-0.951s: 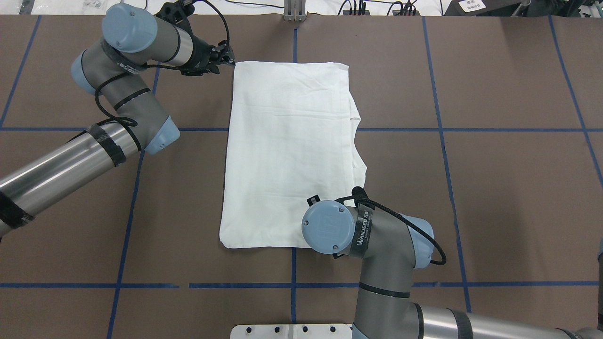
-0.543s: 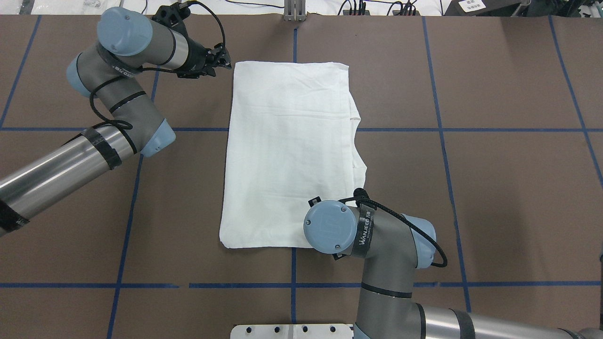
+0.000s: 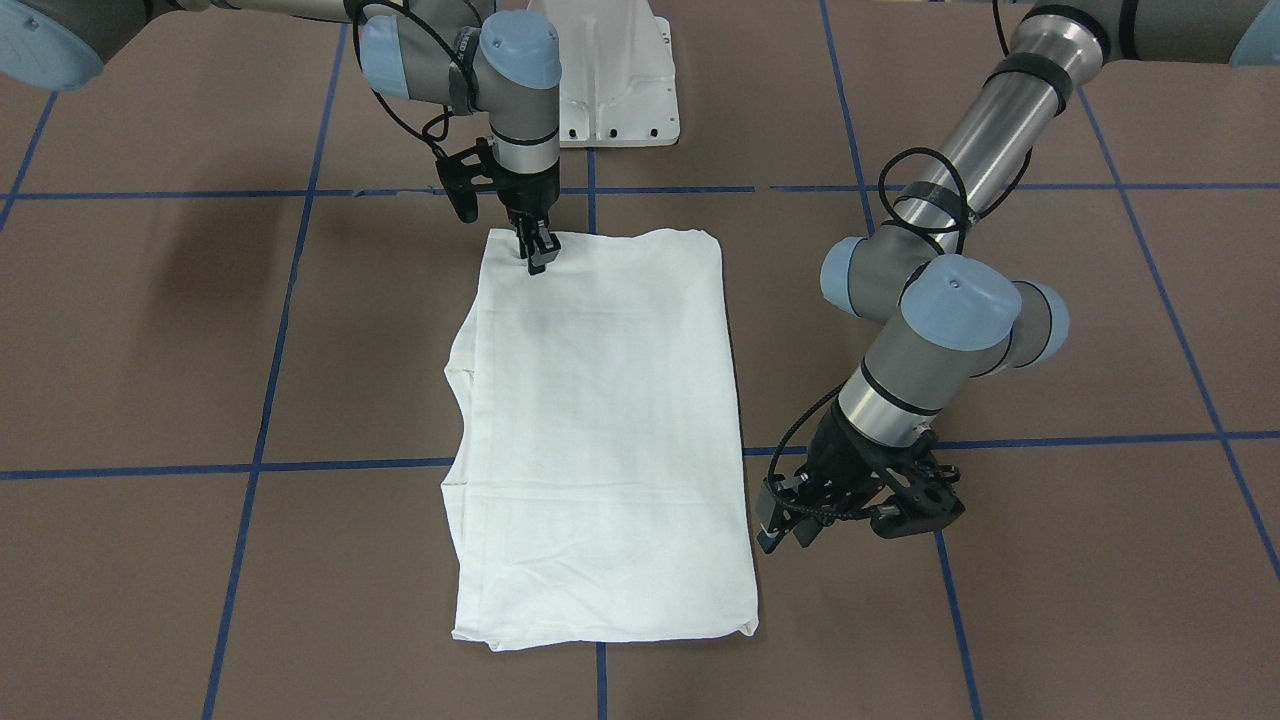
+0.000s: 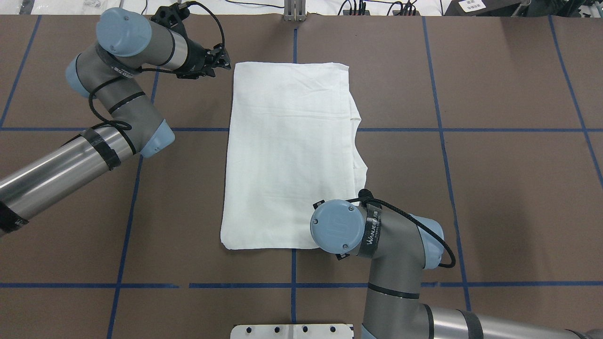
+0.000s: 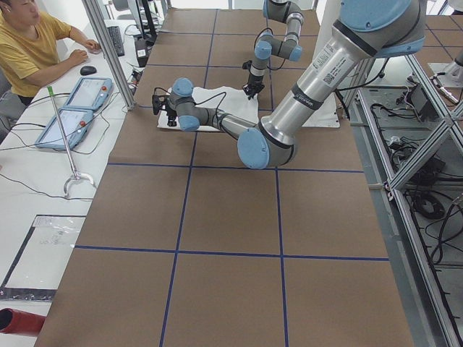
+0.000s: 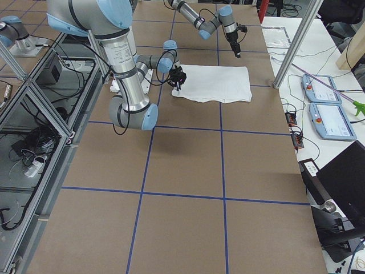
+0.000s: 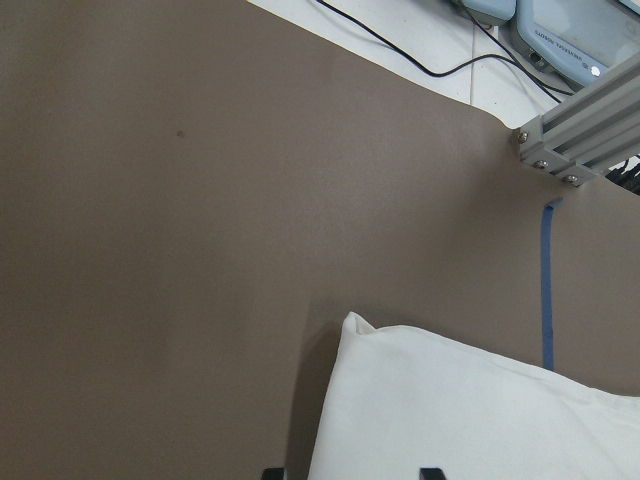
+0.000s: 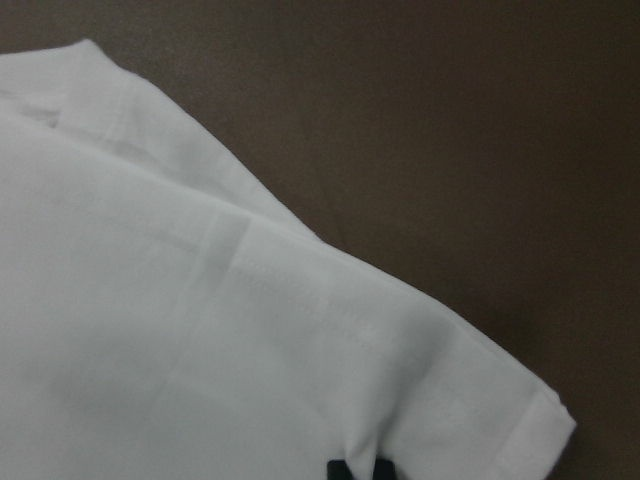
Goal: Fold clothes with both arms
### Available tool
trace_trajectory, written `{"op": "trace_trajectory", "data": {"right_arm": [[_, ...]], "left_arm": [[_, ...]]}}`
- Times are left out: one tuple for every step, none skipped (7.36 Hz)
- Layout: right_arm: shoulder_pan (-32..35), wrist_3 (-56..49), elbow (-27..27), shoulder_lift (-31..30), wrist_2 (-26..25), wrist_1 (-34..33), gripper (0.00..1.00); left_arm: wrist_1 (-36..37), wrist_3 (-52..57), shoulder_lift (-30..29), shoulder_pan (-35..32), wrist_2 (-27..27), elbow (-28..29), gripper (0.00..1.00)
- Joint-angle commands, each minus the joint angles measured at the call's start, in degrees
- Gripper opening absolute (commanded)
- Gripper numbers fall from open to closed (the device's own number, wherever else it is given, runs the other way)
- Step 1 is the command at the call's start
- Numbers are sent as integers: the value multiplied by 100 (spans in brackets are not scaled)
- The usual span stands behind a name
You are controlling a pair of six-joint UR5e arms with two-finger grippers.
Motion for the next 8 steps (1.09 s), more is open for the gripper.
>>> {"op": "trace_trajectory", "data": {"right_arm": [[-14,-2,129,-12,-3,-118,0],[-31,7,147,-12,-29,-214,0],[-57,7,147,-20,-46,-224,0],[-58,7,138,-12,-55,-224,0],[-58,16,173,-12,-47,-233,0],[-40,33,234,-46,-55,-233,0],[-57,94,322,-99,-73,-241,0],[-145,112,540,-126,-90,-468,0]], "left_arm": [[2,-9,27,0,0,-19,54],[2,-9,97,0,0,-107,54],[-7,-9,123,0,0,-134,55],[-7,-9,176,0,-9,-169,55],[2,-35,194,9,-9,-300,56],[2,-366,446,70,-44,-692,57],[2,-1030,710,210,-35,-1227,58],[10,-1568,1069,507,8,-1789,61]]}}
